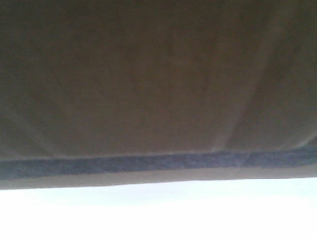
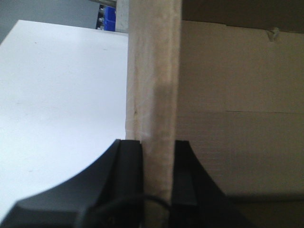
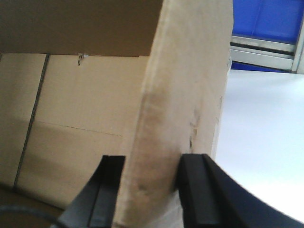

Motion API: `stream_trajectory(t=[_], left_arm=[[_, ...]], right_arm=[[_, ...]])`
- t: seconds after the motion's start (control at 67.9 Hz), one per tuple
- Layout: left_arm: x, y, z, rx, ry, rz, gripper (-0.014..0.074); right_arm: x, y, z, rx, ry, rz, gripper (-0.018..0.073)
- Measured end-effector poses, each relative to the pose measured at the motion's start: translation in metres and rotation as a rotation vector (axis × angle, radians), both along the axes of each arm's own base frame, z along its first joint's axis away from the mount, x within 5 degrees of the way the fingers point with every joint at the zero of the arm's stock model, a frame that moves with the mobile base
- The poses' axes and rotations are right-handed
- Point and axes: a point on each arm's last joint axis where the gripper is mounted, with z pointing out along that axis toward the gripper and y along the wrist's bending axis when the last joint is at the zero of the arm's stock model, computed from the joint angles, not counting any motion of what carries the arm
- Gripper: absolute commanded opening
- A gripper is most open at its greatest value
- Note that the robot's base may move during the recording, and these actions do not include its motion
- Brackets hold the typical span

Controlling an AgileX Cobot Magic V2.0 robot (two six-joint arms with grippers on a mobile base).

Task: Grab box from left shelf to table start
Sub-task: 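Lower the box with both grippers onto the white table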

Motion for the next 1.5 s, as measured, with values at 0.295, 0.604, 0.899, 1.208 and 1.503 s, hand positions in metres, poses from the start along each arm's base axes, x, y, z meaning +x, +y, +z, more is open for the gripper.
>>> stream_trajectory(t=[0.295,0.604,0.899,1.208,1.503], left_arm=[[0.014,-0.003,-0.027,-0.023,0.093,-0.013,-0.0098],[0.028,-0.007,-0.062,-0.065,0.205,-0.029,-0.0098],[0.036,-0.009,-0.074,-0.099,0.184,-0.025,-0.0098],[0.037,-0.009,-0.075,-0.101,0.174,-0.026,-0.0098],[0.037,-0.009,-0.075,-0.102,0.172,-0.025,-0.0098]], right_arm=[[0.0,-0.001,-0.003,-0.019,0.023,-0.006,0.0057],[0.0,-0.001,-0.005,-0.024,0.036,-0.006,0.0057],[0.001,-0.001,-0.005,-0.028,0.034,-0.009,0.0057],[0.001,-0.001,-0.005,-0.029,0.03,-0.009,0.0057],[0.001,-0.001,-0.004,-0.026,0.025,-0.009,0.0057]])
